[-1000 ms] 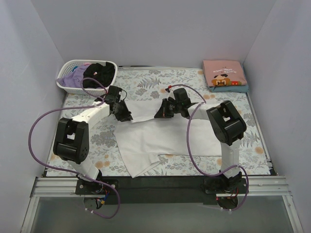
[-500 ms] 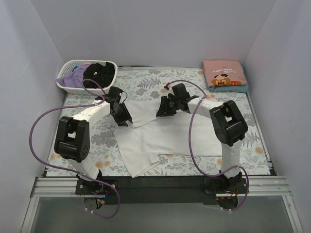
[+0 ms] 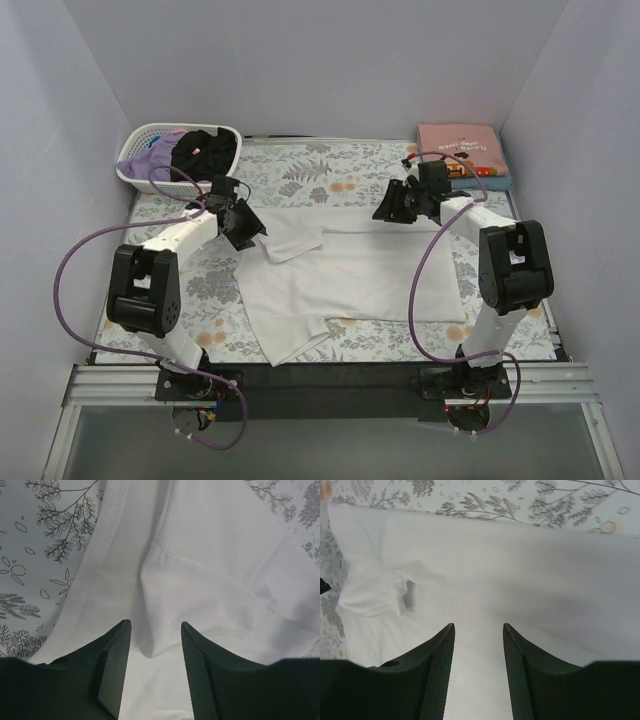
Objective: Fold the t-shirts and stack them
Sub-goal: Fold the tshirt
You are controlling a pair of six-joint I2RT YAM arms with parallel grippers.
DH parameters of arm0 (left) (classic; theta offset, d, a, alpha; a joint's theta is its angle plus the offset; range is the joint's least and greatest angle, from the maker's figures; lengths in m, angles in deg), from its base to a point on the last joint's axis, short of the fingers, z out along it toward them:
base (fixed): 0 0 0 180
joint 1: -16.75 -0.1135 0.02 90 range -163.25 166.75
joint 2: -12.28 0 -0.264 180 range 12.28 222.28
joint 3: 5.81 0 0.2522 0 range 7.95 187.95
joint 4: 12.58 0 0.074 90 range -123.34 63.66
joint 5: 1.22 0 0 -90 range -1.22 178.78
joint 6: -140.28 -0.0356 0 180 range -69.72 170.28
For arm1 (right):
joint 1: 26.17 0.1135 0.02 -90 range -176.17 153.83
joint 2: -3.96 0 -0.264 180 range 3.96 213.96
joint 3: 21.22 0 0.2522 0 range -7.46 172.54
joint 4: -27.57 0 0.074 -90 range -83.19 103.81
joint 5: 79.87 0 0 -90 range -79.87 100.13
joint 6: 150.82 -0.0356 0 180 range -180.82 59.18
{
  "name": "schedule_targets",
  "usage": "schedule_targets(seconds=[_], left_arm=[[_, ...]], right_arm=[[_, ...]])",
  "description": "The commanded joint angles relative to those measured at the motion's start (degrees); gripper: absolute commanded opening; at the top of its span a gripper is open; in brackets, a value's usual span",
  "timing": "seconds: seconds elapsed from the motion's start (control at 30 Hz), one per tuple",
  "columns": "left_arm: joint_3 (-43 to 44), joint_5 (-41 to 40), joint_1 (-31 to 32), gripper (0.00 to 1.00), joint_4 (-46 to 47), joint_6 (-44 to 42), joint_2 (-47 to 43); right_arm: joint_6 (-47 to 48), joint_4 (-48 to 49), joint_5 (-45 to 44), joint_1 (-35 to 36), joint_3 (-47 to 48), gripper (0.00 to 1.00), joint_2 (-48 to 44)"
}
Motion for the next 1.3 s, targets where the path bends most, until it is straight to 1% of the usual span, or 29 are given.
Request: schedule_targets(seconds=[0.0,0.03,0.13,0.23,0.37,0.4,0.5,0.63,0.7,0.9,0.93,1.03,1.1,1.2,1.27], left_arm=[[1.9,-0.9,0.1,0.43,3.5,0.9,3.1],[2.4,-1.1,0.1,0.41,3.9,0.9,4.6],[2.9,-0.3,0.1,0.39,4.7,0.6,7.0],[2.8,-0.2,0.1,0.35,5.6,0.6,8.3],[3.0,-0.4,0.0,0.19,5.7,0.2,8.4],[3.0,-0.5,0.1,0.12,5.7,0.2,8.0],[2.6,-1.9,0.1,0.04,5.0,0.1,5.6],[1.9,-4.2,0.0,0.03,2.9,-0.1,3.1],[1.7,-6.8,0.1,0.03,2.1,0.0,2.7],[-0.8,-7.8,0.0,0.03,1.4,1.5,2.3],[-1.0,-8.0,0.1,0.04,1.3,1.6,2.4],[-0.8,-7.9,0.0,0.27,1.3,1.6,2.6],[-0.6,-7.3,0.0,0.39,1.0,1.8,1.8],[0.3,-7.5,0.1,0.47,0.1,2.5,-1.0],[2.0,-8.7,0.1,0.47,0.3,2.5,-3.0]], right_arm=[[2.7,-0.2,1.4,-1.5,-2.0,0.5,-3.0],[3.3,-0.3,1.3,-1.7,-2.5,0.5,-3.7],[3.8,-0.2,1.2,-2.5,-3.9,0.5,-4.5],[4.2,0.2,1.3,-3.4,-5.2,0.5,-4.8],[4.6,0.4,1.2,-4.5,-6.0,0.5,-5.4],[4.9,0.4,1.3,-4.7,-6.2,0.5,-5.4],[5.1,0.3,0.8,-5.3,-6.5,0.5,-5.8],[5.3,0.4,0.8,-5.8,-6.6,0.5,-6.0],[5.3,0.4,0.7,-6.2,-6.6,0.5,-5.9],[5.7,0.4,0.3,-6.7,-6.8,0.5,-5.8],[5.8,0.5,0.3,-6.8,-6.9,0.5,-5.7],[6.2,0.4,0.0,-7.4,-6.9,0.51,-5.6],[6.2,0.6,-0.1,-8.3,-6.4,0.51,-5.7],[6.1,1.0,0.5,-10.1,-5.5,0.51,-5.6],[5.8,1.4,1.5,-11.7,-4.1,0.51,-4.9]])
